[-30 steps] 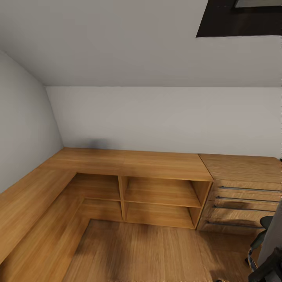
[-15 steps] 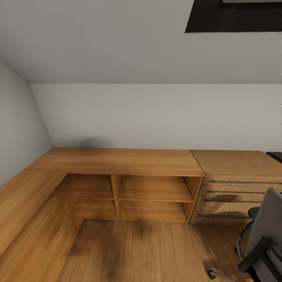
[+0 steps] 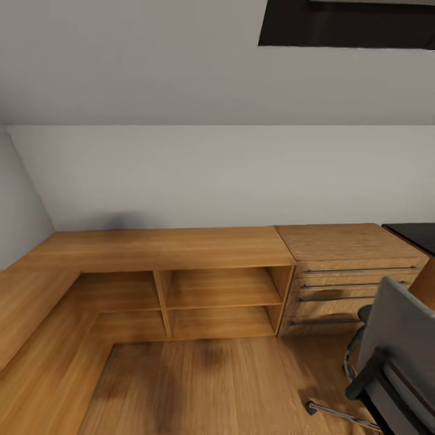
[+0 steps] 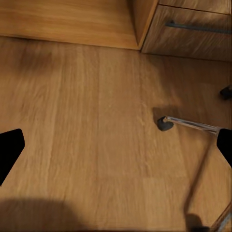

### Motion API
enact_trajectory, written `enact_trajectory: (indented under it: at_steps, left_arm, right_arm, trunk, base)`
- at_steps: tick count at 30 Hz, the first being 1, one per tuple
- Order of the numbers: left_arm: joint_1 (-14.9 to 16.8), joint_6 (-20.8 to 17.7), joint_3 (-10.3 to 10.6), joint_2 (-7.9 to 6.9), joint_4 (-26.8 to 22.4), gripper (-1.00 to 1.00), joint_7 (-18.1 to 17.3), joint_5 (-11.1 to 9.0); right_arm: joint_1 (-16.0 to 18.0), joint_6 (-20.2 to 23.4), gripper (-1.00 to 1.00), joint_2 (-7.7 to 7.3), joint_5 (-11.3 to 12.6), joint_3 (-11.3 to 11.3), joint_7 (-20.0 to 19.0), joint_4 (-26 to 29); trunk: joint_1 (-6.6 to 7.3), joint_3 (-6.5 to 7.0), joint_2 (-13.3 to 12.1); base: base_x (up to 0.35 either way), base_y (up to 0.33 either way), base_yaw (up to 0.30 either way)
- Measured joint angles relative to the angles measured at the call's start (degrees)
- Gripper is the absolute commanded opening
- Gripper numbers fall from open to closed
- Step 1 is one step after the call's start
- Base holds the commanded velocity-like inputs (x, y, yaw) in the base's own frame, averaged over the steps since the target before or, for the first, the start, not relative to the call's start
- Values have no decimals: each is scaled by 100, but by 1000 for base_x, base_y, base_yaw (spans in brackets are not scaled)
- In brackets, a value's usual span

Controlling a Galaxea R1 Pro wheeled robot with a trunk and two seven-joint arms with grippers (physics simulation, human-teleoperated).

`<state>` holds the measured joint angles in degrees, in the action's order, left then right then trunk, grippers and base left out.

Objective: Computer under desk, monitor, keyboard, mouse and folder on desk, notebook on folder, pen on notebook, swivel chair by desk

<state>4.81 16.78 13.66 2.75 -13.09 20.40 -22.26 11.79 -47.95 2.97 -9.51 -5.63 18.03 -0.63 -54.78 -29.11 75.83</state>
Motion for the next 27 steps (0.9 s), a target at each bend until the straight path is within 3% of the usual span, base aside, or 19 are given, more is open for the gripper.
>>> enact_trajectory:
  at_steps: [7, 17, 27]
  left_arm:
    - [2, 3, 0, 0, 0, 100, 1, 0]
    - [0, 1, 1, 0, 0, 100, -10, 0]
    - [0, 0, 4, 0, 0, 100, -15, 0]
  right_arm:
    - [0, -8, 100, -5, -5, -5, 0, 0]
    - [-1, -17, 100, -9, -9, -16, -5, -6]
    - [-2, -4, 100, -1, -9, -7, 0, 0]
  trunk:
    - [0, -4, 0]
    - [2, -4, 0]
    - [0, -4, 0]
  base:
    - [20, 74, -284]
    - [199, 186, -296]
    - [35, 20, -298]
